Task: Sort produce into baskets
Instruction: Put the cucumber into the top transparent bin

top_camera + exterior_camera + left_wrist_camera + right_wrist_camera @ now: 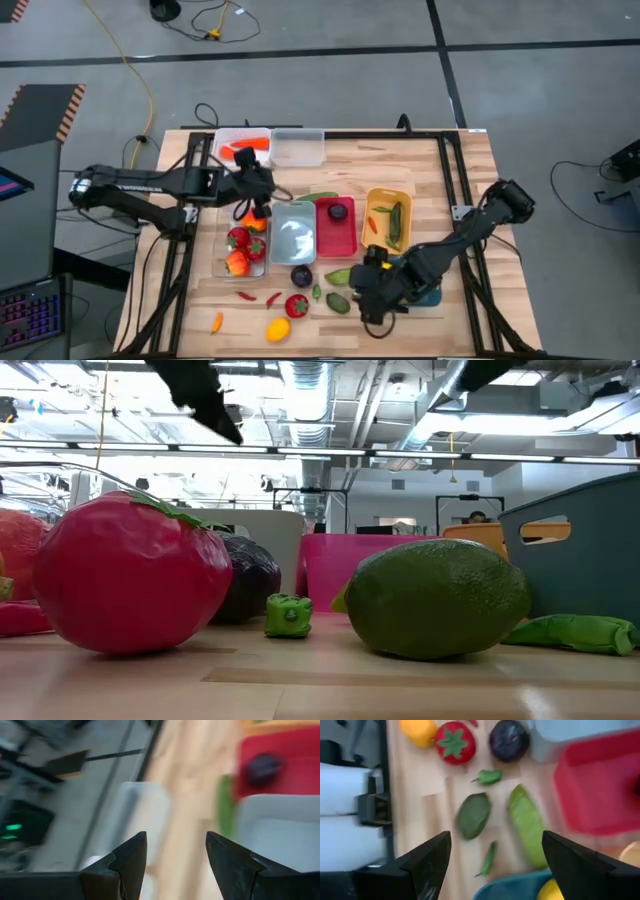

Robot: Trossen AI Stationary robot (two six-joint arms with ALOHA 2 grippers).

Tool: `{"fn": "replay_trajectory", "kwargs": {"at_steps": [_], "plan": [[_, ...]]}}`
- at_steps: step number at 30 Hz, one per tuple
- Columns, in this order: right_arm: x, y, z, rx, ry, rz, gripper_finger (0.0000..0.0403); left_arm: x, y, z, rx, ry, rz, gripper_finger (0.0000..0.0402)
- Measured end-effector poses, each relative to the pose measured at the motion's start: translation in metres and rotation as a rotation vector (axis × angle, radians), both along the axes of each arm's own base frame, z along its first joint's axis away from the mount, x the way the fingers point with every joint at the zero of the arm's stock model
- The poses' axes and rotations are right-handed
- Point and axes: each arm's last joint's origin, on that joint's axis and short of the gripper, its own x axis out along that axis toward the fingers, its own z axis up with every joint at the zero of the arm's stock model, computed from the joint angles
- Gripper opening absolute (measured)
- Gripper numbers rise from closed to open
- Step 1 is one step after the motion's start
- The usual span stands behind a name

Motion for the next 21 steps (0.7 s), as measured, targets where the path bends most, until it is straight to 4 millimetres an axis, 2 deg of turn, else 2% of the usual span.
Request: {"fn": "replay_trajectory", "kwargs": {"at_steps": [5, 10, 14, 21], "plan": [[0.022, -0.010, -0.022, -0.085, 0.036, 0.049, 0.0340, -0.006, -0.031, 0.007, -0.131, 0.001, -0.073, 0.0192], [0.038, -0.022, -0.044, -0.110, 0.122, 0.124, 0.0340, -0.019, -0.056, 0.009, -0.174, 0.015, -0.137, 0.0192], [0.044, -0.036, -0.044, -0.081, 0.151, 0.104, 0.0340, -0.032, -0.068, 0.017, -0.201, -0.041, -0.156, 0.0192], [0.050, -0.054, -0.045, -0.140, 0.169, 0.130, 0.0340, -0.049, -0.075, 0.028, -0.226, -0.118, -0.184, 0.0192]]}}
